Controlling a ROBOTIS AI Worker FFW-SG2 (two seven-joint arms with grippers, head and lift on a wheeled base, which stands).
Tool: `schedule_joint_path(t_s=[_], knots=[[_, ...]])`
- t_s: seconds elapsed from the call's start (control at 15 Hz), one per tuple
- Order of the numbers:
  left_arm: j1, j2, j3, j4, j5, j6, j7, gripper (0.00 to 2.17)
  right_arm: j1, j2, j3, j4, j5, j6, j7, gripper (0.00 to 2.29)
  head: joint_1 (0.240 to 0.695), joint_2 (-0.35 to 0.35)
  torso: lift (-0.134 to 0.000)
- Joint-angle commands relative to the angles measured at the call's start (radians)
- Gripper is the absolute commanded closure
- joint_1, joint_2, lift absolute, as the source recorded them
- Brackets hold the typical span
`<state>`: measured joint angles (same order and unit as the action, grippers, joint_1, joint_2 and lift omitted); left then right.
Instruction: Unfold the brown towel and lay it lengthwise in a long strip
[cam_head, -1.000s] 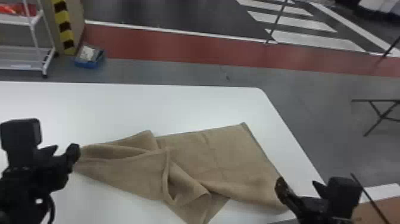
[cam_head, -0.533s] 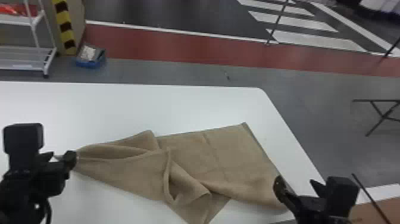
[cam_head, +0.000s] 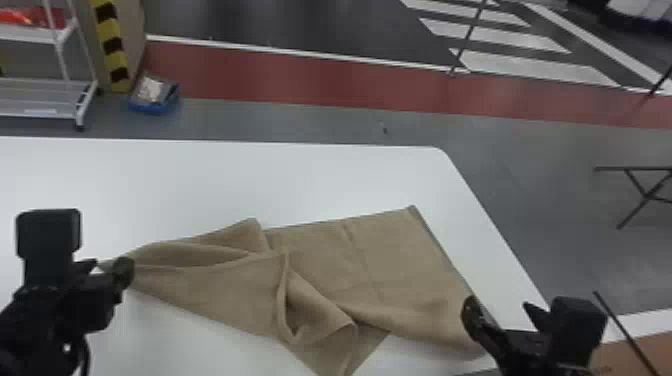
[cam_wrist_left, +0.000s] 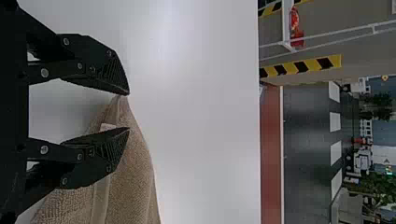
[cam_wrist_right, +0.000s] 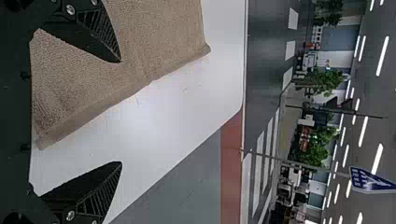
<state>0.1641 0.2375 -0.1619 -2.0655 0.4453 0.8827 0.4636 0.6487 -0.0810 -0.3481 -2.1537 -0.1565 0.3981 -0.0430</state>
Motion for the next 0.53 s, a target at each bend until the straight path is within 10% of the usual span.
schedule_joint_path(t_s=[0.0, 0.47], knots=[[0.0, -0.001, -0.001, -0.002, 0.001, 0.006, 0.0, 0.73, -0.001, 0.0, 0.0, 0.0, 0.0, -0.003, 0.0, 0.11, 0.695, -0.277, -0.123], [0.002, -0.001, -0.004, 0.021, -0.011, 0.016, -0.005, 0.71, -0.001, 0.001, 0.0, 0.005, -0.005, -0.018, 0.006, 0.11, 0.695, -0.277, -0.123]])
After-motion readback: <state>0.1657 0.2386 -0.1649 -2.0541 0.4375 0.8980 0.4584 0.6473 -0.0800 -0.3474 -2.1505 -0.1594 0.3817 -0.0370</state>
